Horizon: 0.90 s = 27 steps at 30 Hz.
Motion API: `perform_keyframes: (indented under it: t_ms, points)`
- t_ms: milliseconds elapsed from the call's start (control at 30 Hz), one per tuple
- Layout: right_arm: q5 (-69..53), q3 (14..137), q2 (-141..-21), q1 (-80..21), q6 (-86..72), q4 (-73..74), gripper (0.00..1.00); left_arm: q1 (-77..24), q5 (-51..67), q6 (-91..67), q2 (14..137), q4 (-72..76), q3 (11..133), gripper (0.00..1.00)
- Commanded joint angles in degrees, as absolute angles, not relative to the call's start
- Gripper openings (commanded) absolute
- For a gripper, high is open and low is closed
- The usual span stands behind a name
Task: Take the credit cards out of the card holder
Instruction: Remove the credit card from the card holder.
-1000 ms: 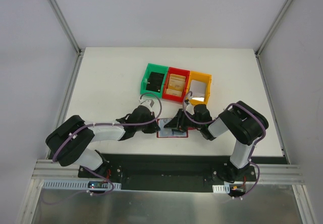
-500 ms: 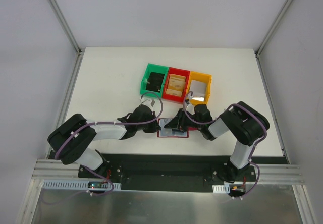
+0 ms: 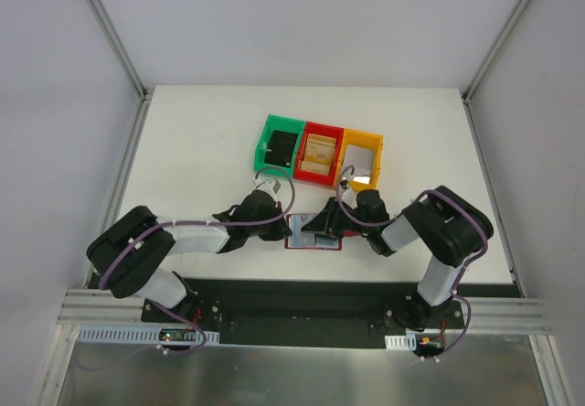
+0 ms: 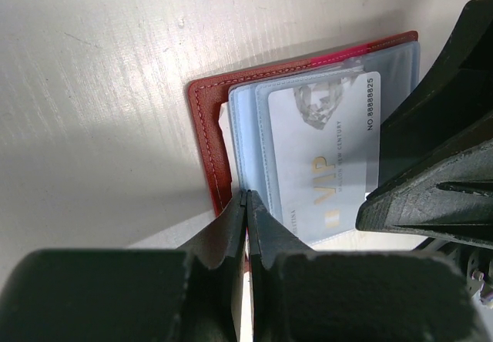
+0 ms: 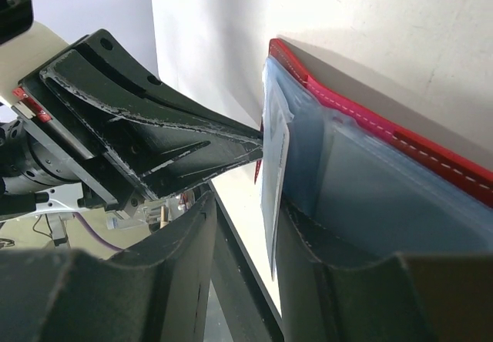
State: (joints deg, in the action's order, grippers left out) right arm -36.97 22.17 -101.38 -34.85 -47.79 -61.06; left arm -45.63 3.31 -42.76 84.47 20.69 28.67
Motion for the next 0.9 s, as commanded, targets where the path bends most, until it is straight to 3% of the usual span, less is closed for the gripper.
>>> perform_keyframes:
  t_ms: [0,867]
  points:
    - [-38.8,21.4,-99.1,-34.1,-47.6,-64.5,0.37,-45.1,0.4,-42.4,86.5,15.9,27.9,0.00]
    - [-39.5,19.4,-97.0,-31.7,-47.0,-64.3,0.32,-44.8,0.4,-42.3,86.3,15.7,26.9,0.00]
